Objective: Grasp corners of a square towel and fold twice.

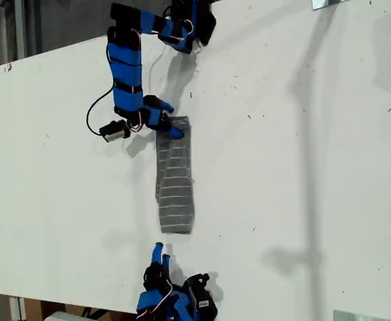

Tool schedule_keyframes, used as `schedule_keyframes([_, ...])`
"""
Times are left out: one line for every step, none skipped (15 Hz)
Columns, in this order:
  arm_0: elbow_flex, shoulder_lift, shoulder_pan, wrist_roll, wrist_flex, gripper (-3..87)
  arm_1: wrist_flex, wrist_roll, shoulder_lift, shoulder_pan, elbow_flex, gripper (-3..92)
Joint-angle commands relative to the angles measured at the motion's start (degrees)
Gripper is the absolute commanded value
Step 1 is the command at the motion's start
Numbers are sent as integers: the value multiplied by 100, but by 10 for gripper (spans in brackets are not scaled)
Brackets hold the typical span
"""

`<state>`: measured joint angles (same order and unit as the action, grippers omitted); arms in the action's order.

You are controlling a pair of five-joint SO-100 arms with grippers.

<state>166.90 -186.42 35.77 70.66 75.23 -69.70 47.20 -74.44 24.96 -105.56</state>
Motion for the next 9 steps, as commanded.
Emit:
schedule_keyframes([264,-457,167,0,123,209,114,387,-527,35,-914,-1])
schedule_keyframes([413,-756,325,-70,229,210,167,510,-1011,105,-1485,-1])
schedule_keyframes([439,-835,475,-185,229,209,229,694,-1556,149,-2057,-1])
schedule_keyframes([492,-844,642,-334,176,208,237,940,-2153,149,-2602,-1])
schedule_keyframes([624,-826,782,-510,9,207,211,1213,-2892,132,-3129,-1])
schedule_keyframes([721,-940,896,-580,0,206,70,1503,-3727,62,-3595,-1])
schedule_keyframes([756,-1055,879,-615,18,206,-211,1802,-4579,-88,-3902,-1])
schedule_keyframes([800,-1099,914,-642,18,206,-483,2118,-5300,-387,-3999,-1])
schedule_keyframes([835,-1116,923,-633,18,206,-870,2364,-5810,-668,-3779,-1])
